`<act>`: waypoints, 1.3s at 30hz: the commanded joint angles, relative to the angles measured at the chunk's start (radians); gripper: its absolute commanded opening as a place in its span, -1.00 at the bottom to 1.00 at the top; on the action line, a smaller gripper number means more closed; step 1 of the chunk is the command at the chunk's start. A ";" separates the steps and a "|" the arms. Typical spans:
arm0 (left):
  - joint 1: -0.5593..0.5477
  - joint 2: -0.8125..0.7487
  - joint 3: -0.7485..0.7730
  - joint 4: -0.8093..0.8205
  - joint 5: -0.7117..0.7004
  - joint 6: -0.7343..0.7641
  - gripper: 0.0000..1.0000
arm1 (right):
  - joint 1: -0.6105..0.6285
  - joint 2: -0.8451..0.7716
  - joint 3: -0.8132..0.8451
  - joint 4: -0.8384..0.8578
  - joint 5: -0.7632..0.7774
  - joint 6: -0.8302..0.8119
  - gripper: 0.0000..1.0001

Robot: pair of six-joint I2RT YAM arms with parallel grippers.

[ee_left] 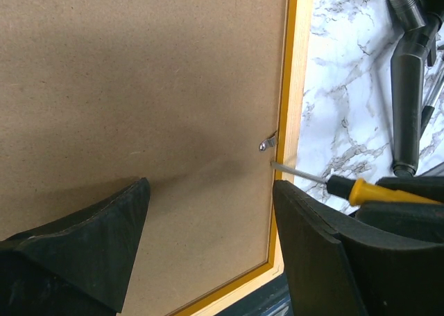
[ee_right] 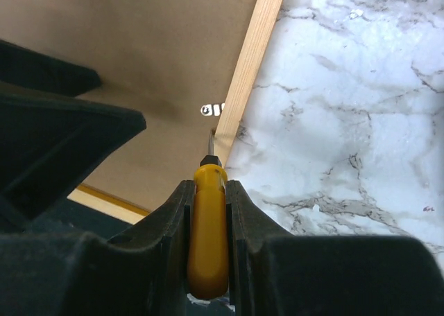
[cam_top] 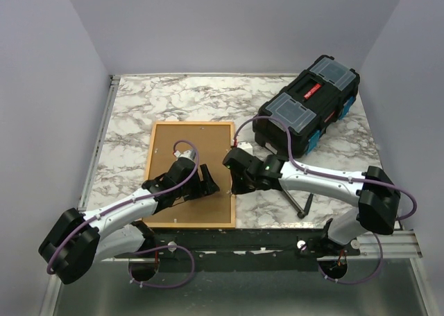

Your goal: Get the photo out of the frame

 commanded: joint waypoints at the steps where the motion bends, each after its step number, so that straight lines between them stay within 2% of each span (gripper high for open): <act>1: 0.005 0.016 -0.028 -0.026 -0.002 0.007 0.46 | 0.028 -0.033 -0.019 -0.011 -0.008 0.063 -0.99; 15: 0.005 0.011 -0.032 -0.028 -0.001 0.004 0.46 | 0.034 0.033 0.020 -0.064 0.208 0.110 -0.99; 22: 0.006 0.016 -0.029 -0.029 0.001 0.004 0.46 | 0.035 0.070 0.034 -0.037 0.239 0.090 -0.99; 34: 0.005 0.005 -0.031 -0.035 0.004 0.006 0.46 | 0.035 0.039 -0.007 0.095 0.159 0.047 -0.99; 39: 0.005 -0.023 -0.030 -0.026 0.016 0.026 0.53 | 0.032 0.004 0.029 0.043 0.226 0.025 -0.99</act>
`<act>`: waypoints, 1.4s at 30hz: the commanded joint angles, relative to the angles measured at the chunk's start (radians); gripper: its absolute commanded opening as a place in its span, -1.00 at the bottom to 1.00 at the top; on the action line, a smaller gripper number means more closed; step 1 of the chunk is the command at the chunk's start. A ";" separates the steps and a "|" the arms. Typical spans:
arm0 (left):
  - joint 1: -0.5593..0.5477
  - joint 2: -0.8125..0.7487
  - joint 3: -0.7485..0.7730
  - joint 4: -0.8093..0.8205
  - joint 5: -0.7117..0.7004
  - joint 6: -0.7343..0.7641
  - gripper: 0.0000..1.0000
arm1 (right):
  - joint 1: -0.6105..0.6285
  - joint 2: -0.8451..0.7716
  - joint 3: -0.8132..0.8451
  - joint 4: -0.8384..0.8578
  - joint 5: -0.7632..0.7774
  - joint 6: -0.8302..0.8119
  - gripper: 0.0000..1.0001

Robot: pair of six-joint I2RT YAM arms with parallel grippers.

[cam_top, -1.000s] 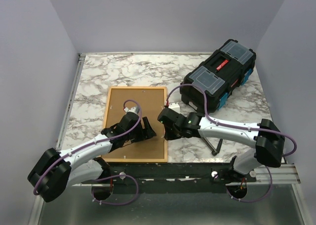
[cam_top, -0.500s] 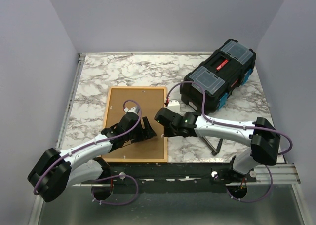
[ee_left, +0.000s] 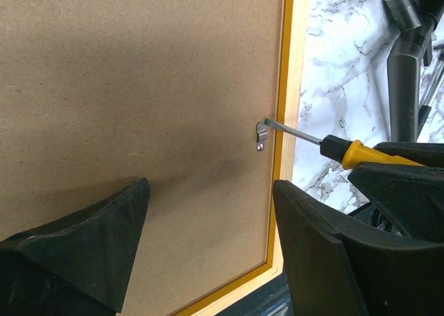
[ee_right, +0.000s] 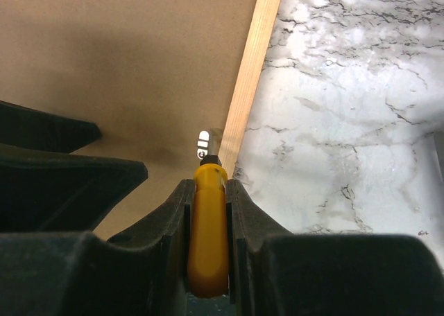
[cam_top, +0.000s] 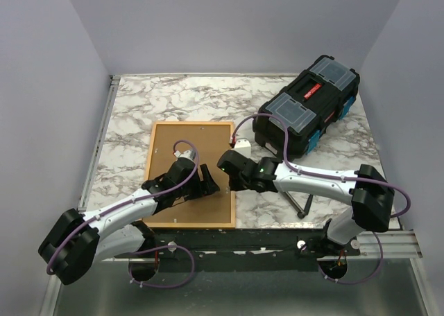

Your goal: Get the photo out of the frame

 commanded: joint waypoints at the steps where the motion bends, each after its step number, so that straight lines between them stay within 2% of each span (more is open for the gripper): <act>1: 0.004 -0.031 -0.027 -0.027 0.023 0.036 0.55 | 0.002 -0.043 0.040 -0.053 0.082 -0.024 -0.99; 4: -0.017 -0.063 0.001 -0.042 0.019 0.101 0.57 | 0.001 -0.097 0.098 -0.134 0.183 -0.040 -0.99; 7: -0.100 -0.065 0.078 -0.121 -0.070 0.178 0.56 | 0.000 -0.165 0.137 -0.192 0.298 -0.065 -0.99; 11: -0.204 0.015 0.174 -0.177 -0.136 0.223 0.37 | -0.002 -0.249 0.140 -0.229 0.422 -0.100 -0.99; 16: -0.312 0.143 0.238 -0.205 -0.212 0.115 0.06 | -0.011 -0.357 0.122 -0.277 0.519 -0.094 -0.99; 20: -0.386 0.261 0.311 -0.250 -0.270 0.009 -0.05 | -0.018 -0.434 0.085 -0.284 0.528 -0.077 -0.99; 24: -0.447 0.417 0.441 -0.332 -0.286 -0.014 -0.06 | -0.020 -0.472 0.051 -0.284 0.509 -0.065 -0.99; 28: -0.454 0.497 0.489 -0.354 -0.279 -0.037 -0.07 | -0.021 -0.490 0.035 -0.299 0.490 -0.044 -0.99; 35: -0.444 0.579 0.577 -0.445 -0.359 -0.050 -0.30 | -0.020 -0.547 -0.009 -0.308 0.480 -0.027 -0.99; 40: -0.360 0.613 0.606 -0.460 -0.380 -0.073 -0.67 | -0.021 -0.551 -0.003 -0.335 0.487 -0.015 -0.99; 42: -0.300 0.610 0.604 -0.443 -0.368 -0.075 -0.72 | -0.020 -0.557 -0.003 -0.338 0.488 -0.011 -0.99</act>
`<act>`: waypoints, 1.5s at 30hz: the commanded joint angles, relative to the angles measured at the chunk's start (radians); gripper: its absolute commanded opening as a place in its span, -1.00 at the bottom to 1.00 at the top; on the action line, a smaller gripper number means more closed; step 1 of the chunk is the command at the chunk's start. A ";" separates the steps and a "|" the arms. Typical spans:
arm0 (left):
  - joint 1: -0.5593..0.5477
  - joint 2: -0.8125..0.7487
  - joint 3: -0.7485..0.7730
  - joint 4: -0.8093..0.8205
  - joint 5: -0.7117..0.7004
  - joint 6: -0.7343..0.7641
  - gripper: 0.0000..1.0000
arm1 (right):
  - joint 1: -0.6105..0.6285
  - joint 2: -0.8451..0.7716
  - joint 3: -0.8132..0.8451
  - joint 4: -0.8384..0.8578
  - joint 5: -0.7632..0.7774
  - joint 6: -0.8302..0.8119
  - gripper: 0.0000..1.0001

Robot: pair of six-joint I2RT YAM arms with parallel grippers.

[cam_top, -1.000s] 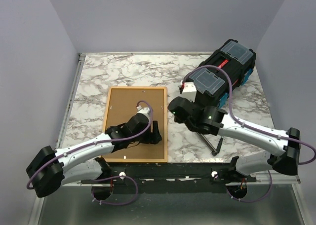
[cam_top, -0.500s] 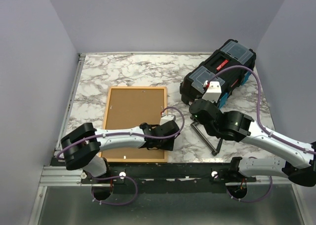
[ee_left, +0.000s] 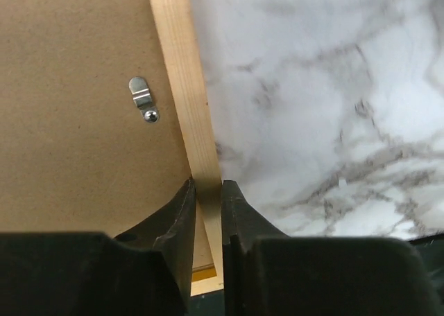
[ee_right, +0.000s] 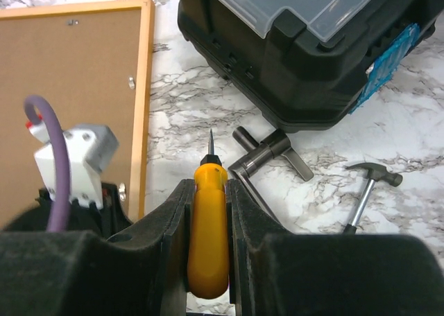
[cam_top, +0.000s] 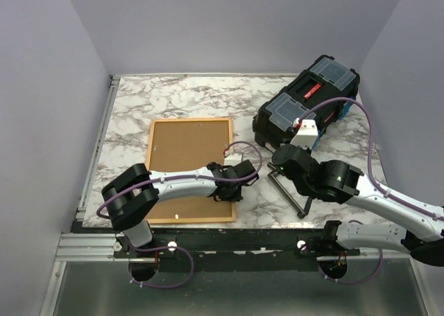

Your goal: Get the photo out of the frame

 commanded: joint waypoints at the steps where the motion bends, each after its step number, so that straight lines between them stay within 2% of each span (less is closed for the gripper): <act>1: 0.147 0.015 0.010 0.008 -0.049 -0.016 -0.72 | -0.004 -0.022 -0.004 -0.036 0.021 0.035 -0.99; 10: 0.411 0.082 0.169 0.164 0.231 0.011 -0.73 | -0.004 -0.017 -0.002 -0.040 0.014 0.053 -0.99; 12: 0.434 0.092 0.194 0.223 0.318 0.057 -0.52 | -0.004 -0.018 0.000 -0.042 0.007 0.058 -0.99; 15: 0.443 0.052 0.179 0.297 0.359 0.161 0.18 | -0.004 -0.024 -0.002 -0.042 0.000 0.063 -0.99; 16: 0.443 0.030 0.161 0.308 0.352 0.208 0.31 | -0.004 -0.027 -0.002 -0.043 -0.001 0.063 -0.99; 19: 0.446 -0.058 0.108 0.307 0.311 0.352 0.47 | -0.004 -0.032 -0.006 -0.045 -0.002 0.064 -0.99; 22: 0.444 -0.171 -0.022 0.355 0.316 0.512 0.59 | -0.005 -0.033 -0.014 -0.043 -0.001 0.061 -0.99; 27: 0.438 -0.318 -0.210 0.374 0.294 0.648 0.62 | -0.005 -0.033 -0.021 -0.029 -0.008 0.056 -0.99; 31: 0.391 -0.354 -0.267 0.435 0.274 0.671 0.61 | -0.005 -0.058 -0.046 -0.018 -0.035 0.068 -0.99; 34: 0.334 -0.306 -0.246 0.441 0.249 0.722 0.59 | -0.004 -0.075 -0.057 -0.009 -0.043 0.066 -0.99; 38: 0.254 -0.200 -0.196 0.425 0.135 0.782 0.52 | -0.004 -0.085 -0.035 -0.026 -0.035 0.064 -0.99; 45: 0.199 -0.076 -0.138 0.440 0.052 0.824 0.46 | -0.004 -0.098 -0.026 -0.023 -0.033 0.046 -0.99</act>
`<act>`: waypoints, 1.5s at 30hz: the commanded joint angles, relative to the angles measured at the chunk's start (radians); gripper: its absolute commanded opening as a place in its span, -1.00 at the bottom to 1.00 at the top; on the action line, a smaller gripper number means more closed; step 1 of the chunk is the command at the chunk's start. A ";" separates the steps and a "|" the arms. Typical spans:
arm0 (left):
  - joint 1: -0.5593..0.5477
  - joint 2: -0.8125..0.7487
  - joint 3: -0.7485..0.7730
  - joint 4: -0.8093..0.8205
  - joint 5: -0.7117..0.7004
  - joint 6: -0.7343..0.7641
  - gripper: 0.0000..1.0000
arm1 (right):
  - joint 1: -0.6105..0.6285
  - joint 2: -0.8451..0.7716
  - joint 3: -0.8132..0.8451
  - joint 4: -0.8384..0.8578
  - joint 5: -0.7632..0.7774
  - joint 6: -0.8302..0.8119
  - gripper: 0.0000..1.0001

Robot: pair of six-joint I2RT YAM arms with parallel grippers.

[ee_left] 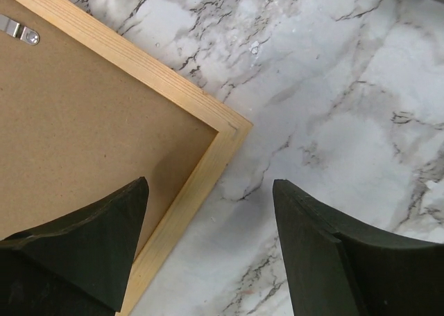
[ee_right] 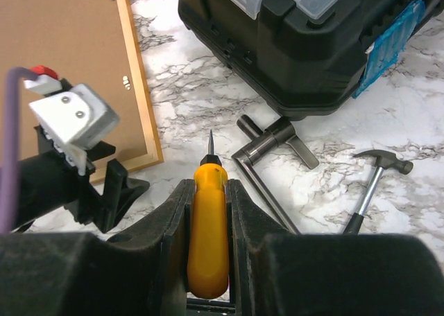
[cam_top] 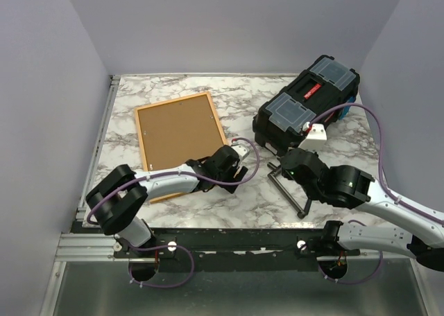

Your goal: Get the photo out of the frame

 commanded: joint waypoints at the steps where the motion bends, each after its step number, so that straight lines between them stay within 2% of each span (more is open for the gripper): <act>1: -0.029 0.060 0.056 0.024 -0.102 0.069 0.44 | -0.004 -0.011 0.020 -0.004 0.005 0.003 -0.99; 7: -0.060 0.120 0.069 0.033 -0.186 0.025 0.14 | -0.004 -0.011 0.015 -0.003 0.005 0.009 -0.99; 10: -0.091 0.152 0.084 0.000 -0.275 -0.029 -0.13 | -0.005 -0.011 0.012 -0.001 0.009 0.004 -0.99; 12: -0.102 0.177 0.100 -0.039 -0.332 -0.079 -0.29 | -0.005 -0.008 0.008 0.005 0.008 0.000 -0.99; 16: -0.107 0.214 0.127 -0.114 -0.399 -0.188 -0.48 | -0.004 0.000 0.004 0.016 0.004 -0.004 -0.99; 22: -0.104 0.275 0.241 -0.286 -0.397 -0.410 -1.00 | -0.004 -0.004 0.001 0.019 0.008 -0.006 -0.99; 26: -0.095 0.329 0.335 -0.307 -0.285 -0.477 -1.00 | -0.004 -0.015 -0.001 0.022 0.008 -0.005 -0.99; 29: -0.080 0.392 0.463 -0.362 -0.264 -0.487 -1.00 | -0.004 -0.019 -0.001 0.019 0.006 -0.005 -0.99; 34: 0.018 0.447 0.628 -0.397 -0.163 -0.531 -1.00 | -0.004 -0.020 -0.005 0.003 0.001 0.010 -0.99; 42: 0.174 0.453 0.693 -0.305 0.087 -0.596 -1.00 | -0.004 -0.005 -0.014 -0.010 -0.001 0.057 -0.99; 43: 0.186 0.446 0.692 -0.286 0.126 -0.590 -0.86 | -0.004 -0.002 -0.015 -0.010 -0.004 0.058 -0.99; 45: 0.202 0.422 0.658 -0.233 0.189 -0.577 -0.29 | -0.005 0.009 -0.012 -0.004 -0.008 0.059 -0.99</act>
